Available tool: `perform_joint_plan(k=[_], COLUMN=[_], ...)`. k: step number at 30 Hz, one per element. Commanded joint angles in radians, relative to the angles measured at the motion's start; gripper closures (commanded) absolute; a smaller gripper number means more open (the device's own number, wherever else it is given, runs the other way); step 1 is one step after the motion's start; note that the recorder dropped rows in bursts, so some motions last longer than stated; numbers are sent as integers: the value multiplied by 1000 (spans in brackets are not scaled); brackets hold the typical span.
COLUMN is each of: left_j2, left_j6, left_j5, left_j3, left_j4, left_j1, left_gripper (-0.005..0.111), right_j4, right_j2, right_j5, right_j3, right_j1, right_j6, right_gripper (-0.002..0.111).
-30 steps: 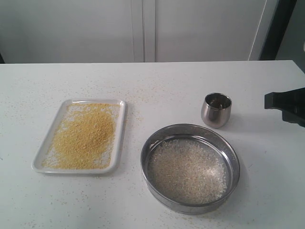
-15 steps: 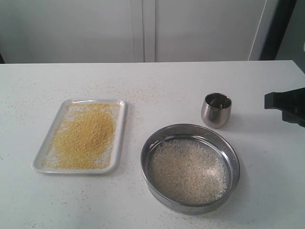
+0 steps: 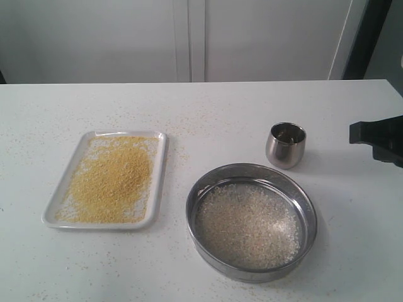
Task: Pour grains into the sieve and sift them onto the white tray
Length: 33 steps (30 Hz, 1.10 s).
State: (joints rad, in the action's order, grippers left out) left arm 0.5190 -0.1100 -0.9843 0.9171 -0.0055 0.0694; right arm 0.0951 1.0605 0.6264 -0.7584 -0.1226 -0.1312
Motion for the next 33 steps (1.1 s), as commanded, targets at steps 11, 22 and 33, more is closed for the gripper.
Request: perform_joint_plan(k=[11,22,33], left_j2=[-37,-258,-402], left_j6=[20,20,20], left_j5=[101,422,559], left_j3=[-63,-441,-671], left_j4=[5,25,44], left_j1=[-19,-49,-49], left_gripper=[107,107,107], right_j4=[-6,-6,-6], right_j2=[-2,-2,-2], right_j5=[-7,-7,-7], right_j3=[5,5,5], right_j1=[4,4,4], right_j6=[-4,-4,-4], right_gripper=[108,108,108])
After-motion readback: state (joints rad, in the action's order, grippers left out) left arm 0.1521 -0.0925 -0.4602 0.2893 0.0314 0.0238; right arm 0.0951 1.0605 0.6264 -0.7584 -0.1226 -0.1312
